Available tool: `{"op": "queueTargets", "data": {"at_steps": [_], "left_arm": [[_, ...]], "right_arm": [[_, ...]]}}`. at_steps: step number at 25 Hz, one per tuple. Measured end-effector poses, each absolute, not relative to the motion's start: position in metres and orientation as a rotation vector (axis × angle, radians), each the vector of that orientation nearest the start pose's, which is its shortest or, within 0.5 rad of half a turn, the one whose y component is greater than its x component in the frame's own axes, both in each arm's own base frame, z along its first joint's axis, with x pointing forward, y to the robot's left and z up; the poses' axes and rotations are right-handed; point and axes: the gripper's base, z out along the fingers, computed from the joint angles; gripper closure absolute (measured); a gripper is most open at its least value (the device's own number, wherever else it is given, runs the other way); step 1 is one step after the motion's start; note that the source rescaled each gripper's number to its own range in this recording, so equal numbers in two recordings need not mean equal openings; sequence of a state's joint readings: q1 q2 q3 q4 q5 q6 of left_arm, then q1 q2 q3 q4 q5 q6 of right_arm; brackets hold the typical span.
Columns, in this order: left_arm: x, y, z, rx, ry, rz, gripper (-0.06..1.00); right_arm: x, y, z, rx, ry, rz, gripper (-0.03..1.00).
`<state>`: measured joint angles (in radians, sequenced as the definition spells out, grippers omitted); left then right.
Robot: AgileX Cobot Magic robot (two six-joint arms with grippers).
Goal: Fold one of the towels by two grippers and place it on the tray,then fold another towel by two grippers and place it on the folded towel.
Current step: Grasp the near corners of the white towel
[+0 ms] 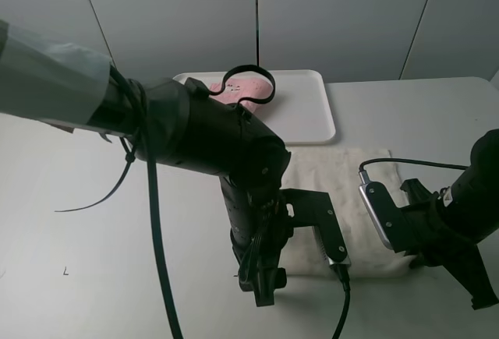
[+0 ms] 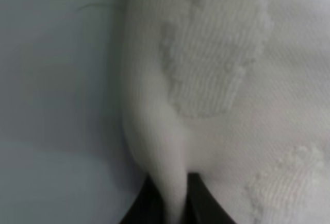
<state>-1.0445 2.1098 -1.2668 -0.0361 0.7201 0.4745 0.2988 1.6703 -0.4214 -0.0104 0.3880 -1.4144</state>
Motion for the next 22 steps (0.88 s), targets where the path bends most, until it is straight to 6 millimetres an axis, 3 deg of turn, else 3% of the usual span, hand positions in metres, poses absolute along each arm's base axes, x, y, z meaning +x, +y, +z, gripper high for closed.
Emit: {"op": "queueTargets", "data": {"at_steps": [19,22], "left_arm": [[0.1879,-0.3359,0.0914,2.112,2.236,-0.001,0.09],[0.1886,-0.3363,0.0906,2.107,2.229,0.001,0.17]], "right_arm": [[0.1797,0.0550,0.0877,-2.371,2.036,-0.023,0.91],[0.1797,0.0550,0.0877,-2.371,2.036,-0.023,0.91]]}}
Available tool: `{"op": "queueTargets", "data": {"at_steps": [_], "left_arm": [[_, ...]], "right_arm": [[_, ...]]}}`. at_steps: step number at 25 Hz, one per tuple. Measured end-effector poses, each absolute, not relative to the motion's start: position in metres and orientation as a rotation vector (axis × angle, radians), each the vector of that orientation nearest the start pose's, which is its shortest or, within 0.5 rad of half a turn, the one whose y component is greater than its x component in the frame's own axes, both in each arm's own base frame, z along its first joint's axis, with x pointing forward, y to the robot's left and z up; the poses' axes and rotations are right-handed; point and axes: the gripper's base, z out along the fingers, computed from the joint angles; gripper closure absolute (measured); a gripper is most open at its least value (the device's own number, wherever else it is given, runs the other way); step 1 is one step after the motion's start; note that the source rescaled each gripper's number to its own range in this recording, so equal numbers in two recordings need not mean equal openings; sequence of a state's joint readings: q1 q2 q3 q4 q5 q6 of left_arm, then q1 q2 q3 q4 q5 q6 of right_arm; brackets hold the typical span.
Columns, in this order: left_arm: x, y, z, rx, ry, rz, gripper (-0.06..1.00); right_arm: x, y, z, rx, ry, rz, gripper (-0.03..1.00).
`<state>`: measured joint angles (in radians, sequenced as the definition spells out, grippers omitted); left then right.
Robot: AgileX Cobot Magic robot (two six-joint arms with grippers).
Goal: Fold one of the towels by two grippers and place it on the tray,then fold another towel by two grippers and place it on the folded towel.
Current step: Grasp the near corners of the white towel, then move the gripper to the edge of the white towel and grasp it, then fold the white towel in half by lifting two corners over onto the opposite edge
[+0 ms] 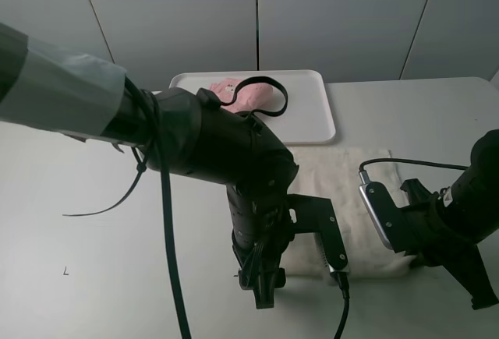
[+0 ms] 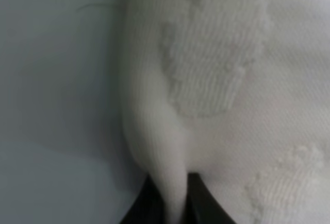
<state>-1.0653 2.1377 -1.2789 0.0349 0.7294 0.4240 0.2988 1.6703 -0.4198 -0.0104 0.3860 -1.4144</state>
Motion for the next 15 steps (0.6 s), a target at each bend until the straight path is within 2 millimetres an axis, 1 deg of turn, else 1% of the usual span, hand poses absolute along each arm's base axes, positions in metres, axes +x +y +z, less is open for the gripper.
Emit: {"op": "queueTargets", "data": {"at_steps": [1,3,5,7,8,9,10,15], "left_arm": [[0.1891,-0.3366,0.0907,2.106,2.223,0.005,0.22],[0.1897,-0.3373,0.0908,2.097,2.217,0.003,0.37],[0.1905,-0.3383,0.0909,2.077,2.217,-0.001,0.55],[0.1912,-0.3396,0.0910,2.057,2.213,-0.010,0.78],[0.1916,-0.3403,0.0911,2.050,2.209,-0.014,0.88],[0.1916,-0.3405,0.0911,2.040,2.216,-0.016,0.92],[0.1918,-0.3408,0.0912,2.032,2.218,-0.019,0.94],[0.1920,-0.3411,0.0912,2.020,2.224,-0.021,0.94]], "right_arm": [[0.1797,0.0550,0.0877,-2.371,2.036,-0.023,0.91],[0.1797,0.0550,0.0877,-2.369,2.038,-0.022,0.91],[0.1797,0.0550,0.0877,-2.369,2.038,-0.022,0.91],[0.1797,0.0550,0.0877,-2.369,2.038,-0.022,0.91],[0.1797,0.0550,0.0877,-2.369,2.038,-0.022,0.91],[0.1797,0.0550,0.0877,-2.369,2.038,-0.022,0.91],[0.1797,0.0550,0.0877,-2.369,2.038,-0.022,0.91],[0.1794,0.0567,0.0878,-2.311,2.086,0.001,0.91]]}}
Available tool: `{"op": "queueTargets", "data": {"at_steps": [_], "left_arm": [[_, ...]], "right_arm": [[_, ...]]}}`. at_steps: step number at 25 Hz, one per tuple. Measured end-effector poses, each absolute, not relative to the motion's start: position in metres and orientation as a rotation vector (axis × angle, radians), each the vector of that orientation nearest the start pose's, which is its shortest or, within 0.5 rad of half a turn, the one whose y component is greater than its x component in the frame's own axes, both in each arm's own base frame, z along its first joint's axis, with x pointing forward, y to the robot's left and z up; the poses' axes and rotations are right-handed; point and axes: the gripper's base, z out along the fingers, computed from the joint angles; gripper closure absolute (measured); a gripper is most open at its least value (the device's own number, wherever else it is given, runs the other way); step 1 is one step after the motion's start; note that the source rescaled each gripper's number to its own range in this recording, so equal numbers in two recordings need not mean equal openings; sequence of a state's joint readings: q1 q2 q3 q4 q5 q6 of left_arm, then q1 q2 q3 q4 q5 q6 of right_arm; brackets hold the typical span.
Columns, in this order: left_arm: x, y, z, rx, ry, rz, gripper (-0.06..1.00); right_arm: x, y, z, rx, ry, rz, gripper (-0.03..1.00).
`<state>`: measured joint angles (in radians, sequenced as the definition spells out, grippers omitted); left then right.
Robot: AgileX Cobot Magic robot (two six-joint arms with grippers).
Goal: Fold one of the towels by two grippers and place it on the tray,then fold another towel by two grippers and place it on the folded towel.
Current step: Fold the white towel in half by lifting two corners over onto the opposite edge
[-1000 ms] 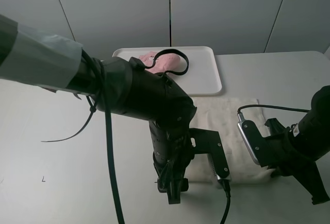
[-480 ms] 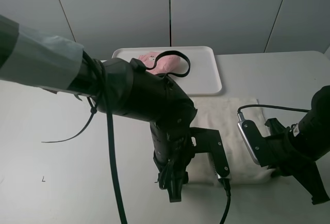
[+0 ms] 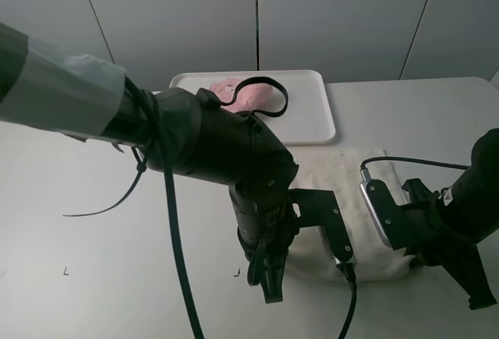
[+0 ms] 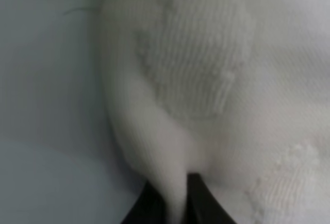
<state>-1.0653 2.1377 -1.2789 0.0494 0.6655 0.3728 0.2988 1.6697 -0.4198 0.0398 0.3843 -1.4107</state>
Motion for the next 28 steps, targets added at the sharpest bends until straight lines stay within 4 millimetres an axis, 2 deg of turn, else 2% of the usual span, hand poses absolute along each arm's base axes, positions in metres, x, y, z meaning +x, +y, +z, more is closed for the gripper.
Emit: {"op": "queueTargets", "data": {"at_steps": [7,13,23,28], "left_arm": [[0.192,-0.341,0.091,2.017,2.228,-0.023,0.94],[0.193,-0.342,0.092,2.000,2.229,-0.033,0.94],[0.222,-0.330,0.107,1.750,2.347,-0.143,0.94],[0.233,-0.327,0.131,1.586,2.360,-0.248,0.94]], "right_arm": [[0.178,0.060,0.091,-2.187,2.162,0.033,0.91],[0.173,0.061,0.103,-2.044,2.227,0.047,0.91],[0.172,0.061,0.133,-1.677,2.352,0.015,0.92],[0.171,0.061,0.141,-1.475,2.433,0.027,0.92]]}}
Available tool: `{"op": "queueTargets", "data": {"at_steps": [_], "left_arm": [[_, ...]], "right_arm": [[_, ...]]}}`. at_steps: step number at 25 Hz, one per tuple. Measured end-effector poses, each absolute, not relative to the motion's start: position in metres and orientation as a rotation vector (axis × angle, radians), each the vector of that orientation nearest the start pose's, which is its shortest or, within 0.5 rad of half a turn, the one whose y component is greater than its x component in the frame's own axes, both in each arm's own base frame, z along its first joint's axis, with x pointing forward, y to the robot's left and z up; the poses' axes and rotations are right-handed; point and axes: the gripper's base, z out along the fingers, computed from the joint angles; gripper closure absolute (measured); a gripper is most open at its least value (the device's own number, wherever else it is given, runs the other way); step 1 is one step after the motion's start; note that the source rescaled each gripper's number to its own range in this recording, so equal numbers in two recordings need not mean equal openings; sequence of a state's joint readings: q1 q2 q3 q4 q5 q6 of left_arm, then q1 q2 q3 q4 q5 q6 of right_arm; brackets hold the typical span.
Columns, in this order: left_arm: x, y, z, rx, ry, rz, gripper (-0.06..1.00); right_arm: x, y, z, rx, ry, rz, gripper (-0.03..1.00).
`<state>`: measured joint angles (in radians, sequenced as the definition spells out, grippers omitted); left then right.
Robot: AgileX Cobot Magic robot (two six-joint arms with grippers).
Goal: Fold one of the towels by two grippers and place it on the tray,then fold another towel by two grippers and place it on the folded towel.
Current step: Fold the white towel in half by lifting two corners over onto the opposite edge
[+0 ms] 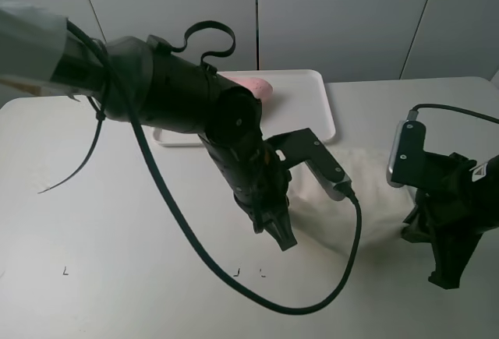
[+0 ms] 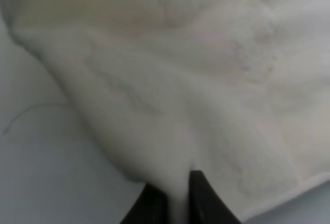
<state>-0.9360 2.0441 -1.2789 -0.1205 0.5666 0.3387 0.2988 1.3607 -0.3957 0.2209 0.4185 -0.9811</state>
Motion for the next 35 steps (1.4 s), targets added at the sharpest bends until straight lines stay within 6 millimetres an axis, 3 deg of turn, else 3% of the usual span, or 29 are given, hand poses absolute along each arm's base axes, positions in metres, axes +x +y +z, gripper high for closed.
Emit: {"op": "queueTargets", "data": {"at_steps": [6,11,16,24,30,35], "left_arm": [[0.239,-0.326,0.153,1.487,2.312,-0.297,0.94],[0.250,-0.322,0.157,1.345,2.355,-0.335,0.94],[0.264,-0.316,0.159,1.180,2.393,-0.363,0.94],[0.275,-0.310,0.160,1.082,2.401,-0.374,0.94],[0.284,-0.304,0.154,1.012,2.432,-0.374,0.94],[0.294,-0.296,0.152,0.944,2.448,-0.372,0.94]], "right_arm": [[0.182,0.063,0.151,-1.234,2.523,0.029,0.92],[0.202,0.065,0.169,-1.063,2.521,-0.016,0.92],[0.211,0.063,0.175,-0.908,2.513,-0.060,0.92],[0.225,0.064,0.161,-0.731,2.536,-0.068,0.92],[0.237,0.066,0.146,-0.704,2.561,-0.083,0.91],[0.247,0.070,0.142,-0.741,2.517,-0.081,0.79]]}}
